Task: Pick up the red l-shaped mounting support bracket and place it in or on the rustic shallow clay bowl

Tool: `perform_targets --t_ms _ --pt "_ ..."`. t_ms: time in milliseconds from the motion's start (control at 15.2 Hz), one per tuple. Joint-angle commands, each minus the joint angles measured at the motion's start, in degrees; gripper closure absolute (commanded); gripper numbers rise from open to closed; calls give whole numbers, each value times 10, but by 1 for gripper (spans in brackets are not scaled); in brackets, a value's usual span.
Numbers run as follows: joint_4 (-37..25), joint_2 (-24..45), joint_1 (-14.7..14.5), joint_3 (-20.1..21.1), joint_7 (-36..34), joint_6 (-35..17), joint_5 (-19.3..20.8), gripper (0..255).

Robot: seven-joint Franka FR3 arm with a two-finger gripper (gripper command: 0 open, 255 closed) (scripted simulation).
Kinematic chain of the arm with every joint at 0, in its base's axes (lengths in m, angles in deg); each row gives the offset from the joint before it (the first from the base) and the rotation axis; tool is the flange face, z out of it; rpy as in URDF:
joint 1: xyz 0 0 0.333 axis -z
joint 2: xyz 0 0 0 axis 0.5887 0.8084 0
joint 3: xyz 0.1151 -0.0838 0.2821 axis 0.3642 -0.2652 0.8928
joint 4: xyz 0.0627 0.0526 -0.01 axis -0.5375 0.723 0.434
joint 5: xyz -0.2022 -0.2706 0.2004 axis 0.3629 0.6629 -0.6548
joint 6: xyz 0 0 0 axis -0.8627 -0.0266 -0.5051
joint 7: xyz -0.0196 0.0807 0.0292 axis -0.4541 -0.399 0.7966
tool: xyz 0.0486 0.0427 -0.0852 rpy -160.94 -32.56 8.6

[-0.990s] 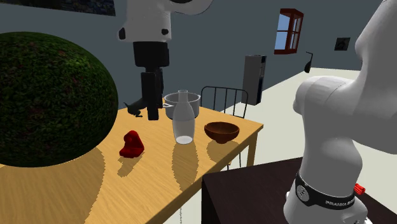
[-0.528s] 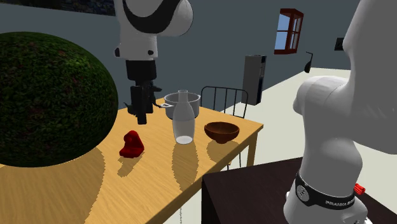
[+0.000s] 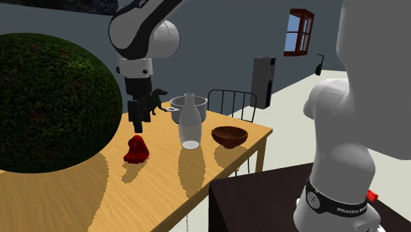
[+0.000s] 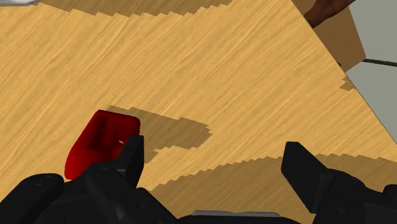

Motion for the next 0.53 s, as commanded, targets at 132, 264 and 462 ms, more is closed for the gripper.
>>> perform_targets --t_ms 132,264,462 --pt "-69 86 27 -6 42 -8 -39 0" --pt "-108 128 44 -6 59 -7 -58 0" --pt "-173 192 73 -2 80 -1 -82 0"
